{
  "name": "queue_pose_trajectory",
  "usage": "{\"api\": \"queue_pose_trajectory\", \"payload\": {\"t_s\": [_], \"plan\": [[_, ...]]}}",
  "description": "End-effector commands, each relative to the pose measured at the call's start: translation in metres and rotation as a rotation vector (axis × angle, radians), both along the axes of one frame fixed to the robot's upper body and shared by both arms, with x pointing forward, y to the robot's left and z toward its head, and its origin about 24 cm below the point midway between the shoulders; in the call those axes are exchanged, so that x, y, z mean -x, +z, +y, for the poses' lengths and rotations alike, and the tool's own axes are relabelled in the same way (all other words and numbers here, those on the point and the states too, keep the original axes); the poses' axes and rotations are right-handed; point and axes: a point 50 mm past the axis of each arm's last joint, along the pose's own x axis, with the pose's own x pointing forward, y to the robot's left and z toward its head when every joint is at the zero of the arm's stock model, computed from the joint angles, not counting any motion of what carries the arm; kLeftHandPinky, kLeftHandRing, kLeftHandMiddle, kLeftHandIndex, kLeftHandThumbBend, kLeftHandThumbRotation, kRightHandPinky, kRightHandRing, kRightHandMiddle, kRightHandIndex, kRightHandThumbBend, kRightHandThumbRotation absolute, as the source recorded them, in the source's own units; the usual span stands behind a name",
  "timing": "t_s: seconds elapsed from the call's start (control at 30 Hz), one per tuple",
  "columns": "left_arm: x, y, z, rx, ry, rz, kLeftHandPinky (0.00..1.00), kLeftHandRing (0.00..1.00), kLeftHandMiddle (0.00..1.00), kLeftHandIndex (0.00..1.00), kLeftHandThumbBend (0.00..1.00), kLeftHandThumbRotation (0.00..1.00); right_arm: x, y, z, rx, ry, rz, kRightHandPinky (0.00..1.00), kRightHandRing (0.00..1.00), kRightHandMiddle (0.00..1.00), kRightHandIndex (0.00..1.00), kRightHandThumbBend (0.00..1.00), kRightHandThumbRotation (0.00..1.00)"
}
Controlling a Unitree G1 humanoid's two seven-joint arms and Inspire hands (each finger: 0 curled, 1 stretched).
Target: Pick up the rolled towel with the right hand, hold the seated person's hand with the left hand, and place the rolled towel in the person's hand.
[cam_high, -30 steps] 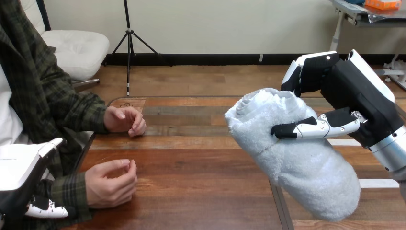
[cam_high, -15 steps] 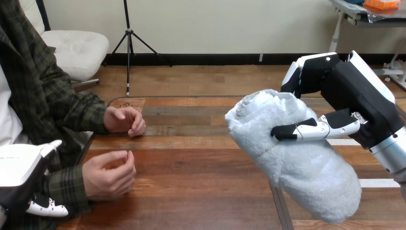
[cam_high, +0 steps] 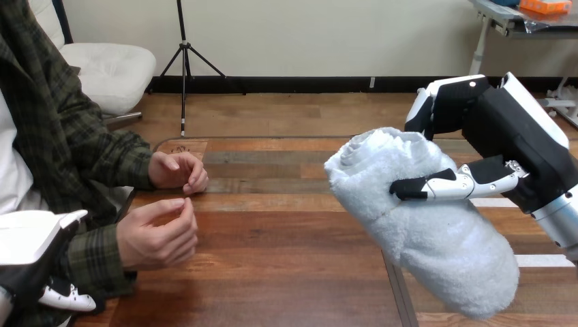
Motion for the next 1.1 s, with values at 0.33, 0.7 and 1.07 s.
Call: {"api": "queue_pose_trajectory", "payload": {"t_s": [0.33, 0.7, 1.07], "plan": [[-0.015, -0.004, 0.003, 0.008, -0.012, 0.002, 0.76, 0.75, 0.78, 0.81, 1.00, 0.25, 0.003, 0.023, -0.003, -0.025, 0.003, -0.079, 0.15, 0.22, 0.30, 0.35, 0.81, 0.00], [-0.019, -0.010, 0.003, 0.020, 0.015, 0.003, 0.63, 0.67, 0.71, 0.75, 1.00, 0.15, 0.006, 0.023, -0.004, -0.031, 0.013, -0.081, 0.16, 0.22, 0.31, 0.36, 0.82, 0.00], [-0.020, -0.013, 0.004, 0.052, 0.031, -0.030, 0.53, 0.59, 0.63, 0.68, 0.96, 0.04, 0.009, 0.023, -0.004, -0.042, 0.037, -0.081, 0.16, 0.23, 0.31, 0.36, 0.82, 0.00]]}}
